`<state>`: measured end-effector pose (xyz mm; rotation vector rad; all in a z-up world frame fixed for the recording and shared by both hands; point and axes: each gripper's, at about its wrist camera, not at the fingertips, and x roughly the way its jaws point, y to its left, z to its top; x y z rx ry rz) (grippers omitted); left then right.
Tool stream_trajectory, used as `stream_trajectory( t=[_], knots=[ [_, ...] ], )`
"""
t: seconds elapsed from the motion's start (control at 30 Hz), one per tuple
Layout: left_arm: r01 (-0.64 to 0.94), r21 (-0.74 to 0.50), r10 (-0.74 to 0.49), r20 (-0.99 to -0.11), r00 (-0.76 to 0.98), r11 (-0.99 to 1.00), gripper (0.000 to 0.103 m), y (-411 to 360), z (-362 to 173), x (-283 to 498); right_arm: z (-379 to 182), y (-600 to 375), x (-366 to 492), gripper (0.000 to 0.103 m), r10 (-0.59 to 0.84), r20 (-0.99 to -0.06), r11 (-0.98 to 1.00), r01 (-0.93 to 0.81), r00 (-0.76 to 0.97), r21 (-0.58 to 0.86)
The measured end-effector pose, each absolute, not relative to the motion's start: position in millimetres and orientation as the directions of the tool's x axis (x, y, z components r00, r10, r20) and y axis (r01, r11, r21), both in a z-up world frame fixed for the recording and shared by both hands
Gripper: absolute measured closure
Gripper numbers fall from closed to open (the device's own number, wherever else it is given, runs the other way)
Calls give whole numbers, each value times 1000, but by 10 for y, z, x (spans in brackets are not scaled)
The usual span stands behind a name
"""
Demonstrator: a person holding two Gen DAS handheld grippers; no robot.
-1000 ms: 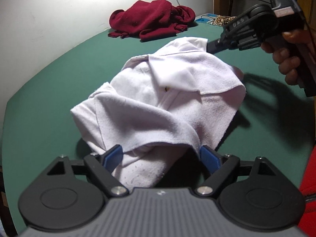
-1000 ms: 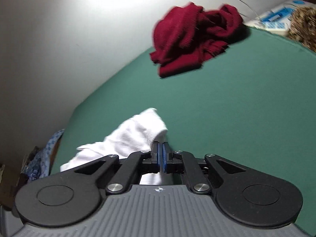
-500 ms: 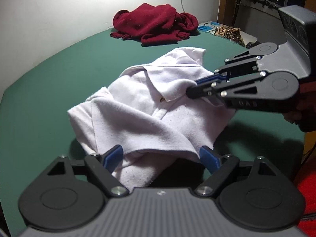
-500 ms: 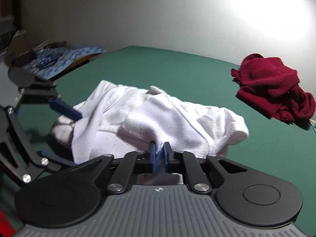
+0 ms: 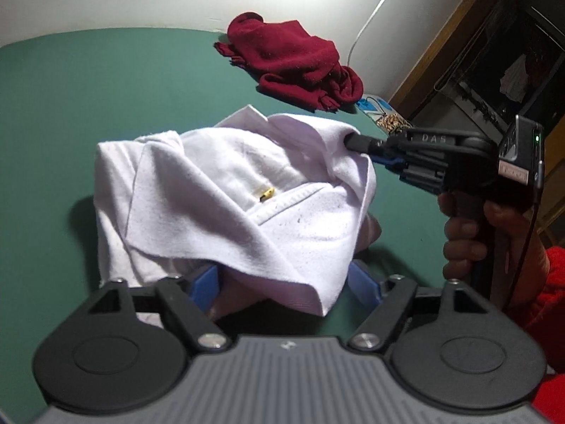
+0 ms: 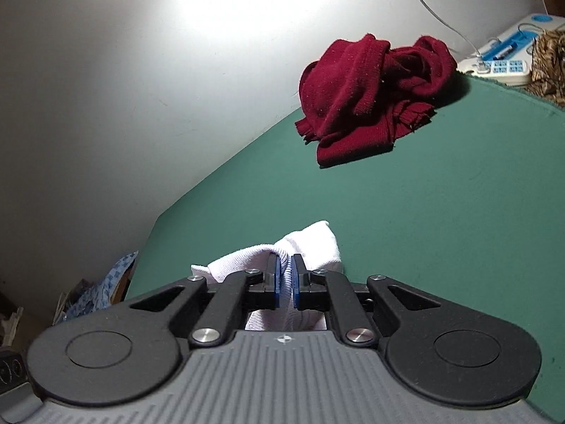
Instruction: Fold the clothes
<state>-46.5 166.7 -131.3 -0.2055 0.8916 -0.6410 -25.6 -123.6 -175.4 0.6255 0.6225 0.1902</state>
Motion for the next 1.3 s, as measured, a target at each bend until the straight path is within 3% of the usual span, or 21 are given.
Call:
stream_trajectory(
  t=[0.03,0.1,0.17,0.37,0.47,0.53,0.57,0.6,0.63,0.77,0.87,0.93,1.03,1.23,1.3],
  knots=[
    [423,-421,-591,-655,471,803,62,1685,-1279,-454,-1781,-1246,-238,96,351,-497,797,25,794,604],
    [401,-414,-574,-650,498,817,93,1728,-1204,-435,-1820,-1276,-217,95,363,-501,787,29,786,616],
    [367,-407,-548,-636,544,837,101,1790,-1107,-432,-1842,-1302,-201,95,379,-496,780,19,782,625],
    [172,-331,-358,-657,663,928,101,1961,-1007,-324,-1828,-1453,-60,95,450,-461,750,-43,765,660],
    [179,-236,-295,-687,664,955,99,1926,-981,-355,-1889,-1590,86,95,464,-472,723,-14,749,690],
    [238,-148,-272,-698,662,960,82,1855,-944,-486,-1922,-1603,182,96,434,-522,772,-5,735,635],
    [273,-90,-255,-704,663,958,57,1799,-931,-566,-1942,-1612,218,96,434,-534,786,-15,725,618],
    [304,-32,-236,-710,664,952,41,1735,-927,-644,-1962,-1623,248,96,438,-544,794,-25,716,607],
    [333,26,-215,-715,665,943,38,1670,-925,-722,-1970,-1643,267,96,446,-544,797,-38,711,603],
    [423,199,-148,-739,657,884,38,1382,-977,-868,-1794,-1670,195,91,459,-480,834,-177,748,522],
    [481,358,-79,-731,677,800,39,1140,-1064,-871,-1540,-1560,29,84,504,-405,859,-397,763,323],
    [514,449,-44,-720,692,731,43,1015,-1119,-834,-1408,-1462,-87,74,553,-381,830,-531,741,172],
    [561,476,-70,-717,693,677,49,960,-1075,-752,-1312,-1305,-253,69,593,-395,760,-650,702,-13],
    [665,534,-118,-727,677,522,62,866,-1175,-703,-1304,-1163,-507,64,631,-472,636,-759,616,-140],
    [694,552,-128,-733,668,463,78,856,-1256,-713,-1313,-1122,-559,63,617,-499,617,-768,608,-172]
  ],
)
